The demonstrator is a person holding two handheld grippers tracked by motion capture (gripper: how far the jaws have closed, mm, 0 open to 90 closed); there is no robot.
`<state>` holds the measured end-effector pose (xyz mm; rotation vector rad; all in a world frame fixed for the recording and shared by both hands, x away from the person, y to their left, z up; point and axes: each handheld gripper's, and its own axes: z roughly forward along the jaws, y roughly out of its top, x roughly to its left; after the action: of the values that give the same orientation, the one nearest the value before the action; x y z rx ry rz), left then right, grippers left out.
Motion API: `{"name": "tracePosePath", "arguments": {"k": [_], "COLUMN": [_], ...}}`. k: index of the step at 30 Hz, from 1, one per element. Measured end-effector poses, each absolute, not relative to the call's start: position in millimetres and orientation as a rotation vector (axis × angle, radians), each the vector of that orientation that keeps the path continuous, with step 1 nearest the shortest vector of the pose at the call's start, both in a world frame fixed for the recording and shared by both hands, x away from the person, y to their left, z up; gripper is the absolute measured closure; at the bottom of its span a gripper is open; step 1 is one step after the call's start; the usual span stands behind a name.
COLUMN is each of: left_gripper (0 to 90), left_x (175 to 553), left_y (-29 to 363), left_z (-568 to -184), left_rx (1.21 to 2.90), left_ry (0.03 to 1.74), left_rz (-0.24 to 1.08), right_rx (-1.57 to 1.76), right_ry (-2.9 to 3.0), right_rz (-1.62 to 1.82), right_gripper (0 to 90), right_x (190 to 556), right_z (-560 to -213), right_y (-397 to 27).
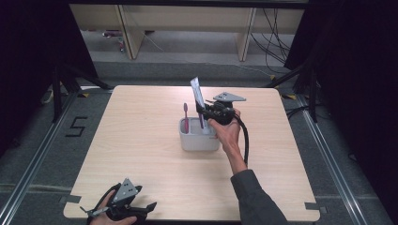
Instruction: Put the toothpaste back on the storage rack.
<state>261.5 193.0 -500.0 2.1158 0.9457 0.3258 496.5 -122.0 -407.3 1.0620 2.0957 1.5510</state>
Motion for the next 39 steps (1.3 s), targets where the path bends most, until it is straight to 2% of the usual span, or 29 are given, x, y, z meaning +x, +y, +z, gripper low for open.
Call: {"name": "tracePosePath", "arguments": {"k": [21,39], "left_gripper": [20.3,20.3], "left_x": [261.8,261.6], "left_y": [191.8,191.2], "left_z": [-501.5,-501.5], "left_rx": [2.12,2.123], "left_ry": [0.943,0.946], "left_rz": [0.319,0.321], "right_rx": [1.086,1.055], "right_ry": [2.165,2.23], "right_rz": [1.484,1.388], "right_gripper": [74.0,73.8], "right_x": [490.4,485.5], "right_z": [-425.4,-425.6], "right_y": [-121.3,-122.4]}}
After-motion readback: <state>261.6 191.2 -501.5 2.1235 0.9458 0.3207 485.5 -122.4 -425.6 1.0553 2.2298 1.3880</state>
